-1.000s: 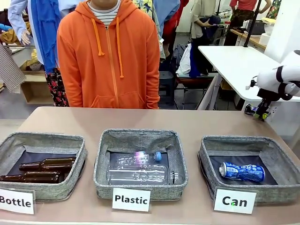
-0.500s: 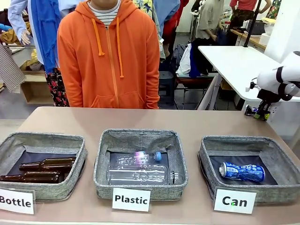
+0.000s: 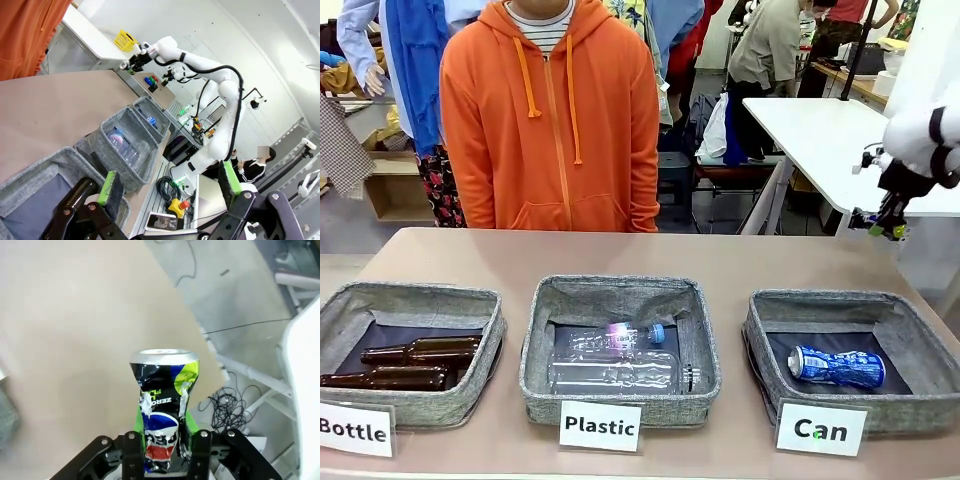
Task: Sort the can waste into the basket.
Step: Pick up the can waste from the table and place it in the right Fabric basket.
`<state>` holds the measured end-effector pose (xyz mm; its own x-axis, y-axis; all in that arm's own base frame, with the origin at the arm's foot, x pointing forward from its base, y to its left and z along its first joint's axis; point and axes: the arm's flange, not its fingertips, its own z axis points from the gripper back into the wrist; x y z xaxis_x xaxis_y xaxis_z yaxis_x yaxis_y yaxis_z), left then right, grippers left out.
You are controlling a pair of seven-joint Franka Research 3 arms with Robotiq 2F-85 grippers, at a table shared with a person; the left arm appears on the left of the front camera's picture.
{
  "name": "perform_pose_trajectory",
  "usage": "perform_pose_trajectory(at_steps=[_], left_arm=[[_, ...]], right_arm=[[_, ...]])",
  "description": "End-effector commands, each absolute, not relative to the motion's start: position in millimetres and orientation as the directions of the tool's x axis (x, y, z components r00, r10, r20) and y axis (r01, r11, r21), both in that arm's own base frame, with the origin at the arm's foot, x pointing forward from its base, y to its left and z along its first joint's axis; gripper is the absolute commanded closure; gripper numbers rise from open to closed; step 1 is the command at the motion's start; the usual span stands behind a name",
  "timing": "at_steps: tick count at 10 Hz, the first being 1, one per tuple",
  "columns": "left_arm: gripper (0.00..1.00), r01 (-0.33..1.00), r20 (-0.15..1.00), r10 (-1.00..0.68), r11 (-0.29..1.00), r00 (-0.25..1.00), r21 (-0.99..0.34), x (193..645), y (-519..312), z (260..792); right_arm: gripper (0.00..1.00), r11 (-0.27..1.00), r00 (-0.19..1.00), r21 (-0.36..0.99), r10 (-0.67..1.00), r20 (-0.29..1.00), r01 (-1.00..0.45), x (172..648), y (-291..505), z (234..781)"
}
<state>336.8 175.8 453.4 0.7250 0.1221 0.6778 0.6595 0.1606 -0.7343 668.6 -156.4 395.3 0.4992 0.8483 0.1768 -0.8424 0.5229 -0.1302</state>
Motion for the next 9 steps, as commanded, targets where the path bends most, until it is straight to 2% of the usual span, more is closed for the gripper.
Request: perform_pose_trajectory(at_steps=[1, 5, 6, 7, 9], left_arm=[[0.00, 0.658, 0.677, 0.114, 0.165, 0.727, -0.734, 334.0, 175.1, 455.0], [0.00, 0.658, 0.677, 0.114, 0.165, 0.727, -0.734, 334.0, 175.1, 455.0], [0.00, 0.658, 0.677, 0.114, 0.165, 0.727, -0.734, 334.0, 175.1, 455.0], [0.00, 0.658, 0.677, 0.114, 0.165, 0.727, -0.734, 334.0, 175.1, 455.0], [0.00, 0.658, 0.677, 0.114, 0.165, 0.727, -0.734, 334.0, 175.1, 455.0]], right_arm=[[0.83, 0.422, 0.399, -0.069, 0.891, 0.216, -0.904, 573.8, -124.6, 443.2], [0.83, 0.307, 0.306, 0.044, 0.904, 0.298, -0.951, 435.5, -75.7, 461.9], [0.83, 0.363, 0.354, 0.025, 0.888, 0.295, -0.932, 403.3, -62.4, 457.0], [0.83, 0.478, 0.463, 0.014, 0.844, 0.270, -0.879, 376.4, -52.2, 449.3], [0.83, 0.467, 0.431, -0.049, 0.846, 0.313, -0.883, 350.2, -48.3, 436.5]])
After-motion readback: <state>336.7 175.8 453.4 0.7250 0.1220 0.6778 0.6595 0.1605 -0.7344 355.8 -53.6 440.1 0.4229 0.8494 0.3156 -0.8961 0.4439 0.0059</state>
